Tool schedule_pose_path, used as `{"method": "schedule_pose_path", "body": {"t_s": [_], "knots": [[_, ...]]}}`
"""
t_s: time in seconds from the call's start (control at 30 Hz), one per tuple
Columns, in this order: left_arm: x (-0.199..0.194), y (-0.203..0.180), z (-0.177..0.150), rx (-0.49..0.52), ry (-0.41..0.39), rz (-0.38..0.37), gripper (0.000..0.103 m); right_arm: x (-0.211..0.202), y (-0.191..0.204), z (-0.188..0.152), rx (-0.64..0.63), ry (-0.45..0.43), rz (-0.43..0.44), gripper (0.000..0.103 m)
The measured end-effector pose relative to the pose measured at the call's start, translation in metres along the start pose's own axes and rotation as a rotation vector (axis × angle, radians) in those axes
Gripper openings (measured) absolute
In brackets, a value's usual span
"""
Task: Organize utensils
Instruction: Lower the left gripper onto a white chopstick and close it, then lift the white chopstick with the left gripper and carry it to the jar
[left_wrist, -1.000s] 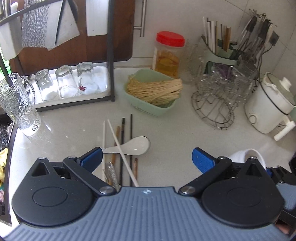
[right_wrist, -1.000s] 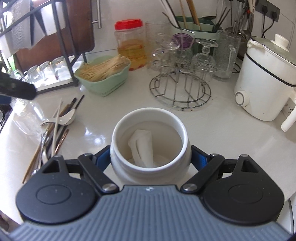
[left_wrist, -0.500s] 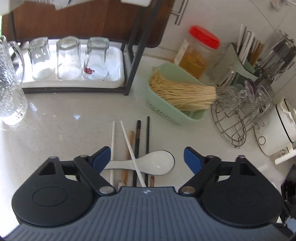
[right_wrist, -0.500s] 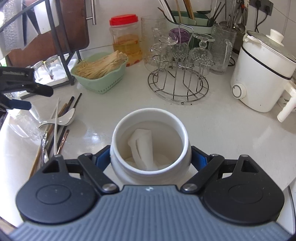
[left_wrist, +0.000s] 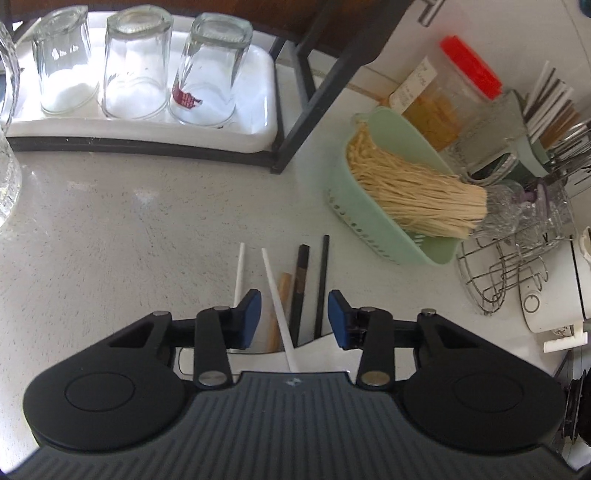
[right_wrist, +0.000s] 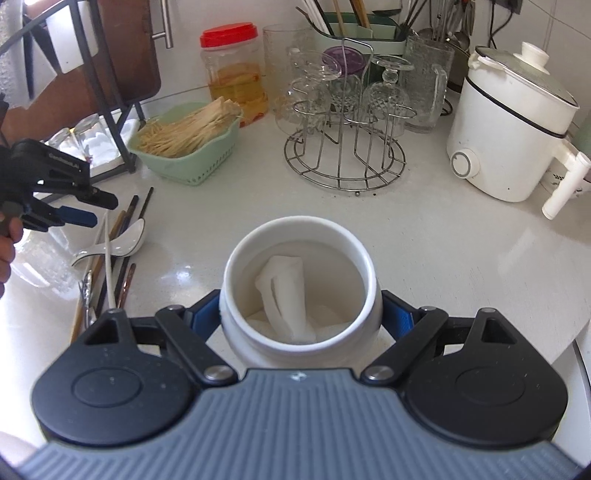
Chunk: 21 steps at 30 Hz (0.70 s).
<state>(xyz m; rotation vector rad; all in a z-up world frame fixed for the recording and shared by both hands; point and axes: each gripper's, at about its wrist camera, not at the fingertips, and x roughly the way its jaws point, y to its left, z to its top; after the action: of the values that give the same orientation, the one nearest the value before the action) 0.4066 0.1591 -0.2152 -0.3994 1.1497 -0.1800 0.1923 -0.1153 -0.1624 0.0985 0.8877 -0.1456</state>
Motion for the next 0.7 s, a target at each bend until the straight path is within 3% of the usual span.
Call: {"method": "schedule_pose_path", "body": {"t_s": [0.3,0.47,0.7], "knots": [[0.018,0.006,0.006,-0.03,0.027,0.011,0.036,0.002,0.002,0.002,0.013,0.001,-0.008,0.09],[0.021,0.007,0.007,-0.038,0.023,0.039,0.01,0.002,0.001,0.001,0.002,-0.001,-0.001,0.09],[0.012,0.002,0.0,-0.014,-0.004,0.037,0.007,0.003,0.001,0.003,-0.017,-0.003,0.018,0.09]]}}
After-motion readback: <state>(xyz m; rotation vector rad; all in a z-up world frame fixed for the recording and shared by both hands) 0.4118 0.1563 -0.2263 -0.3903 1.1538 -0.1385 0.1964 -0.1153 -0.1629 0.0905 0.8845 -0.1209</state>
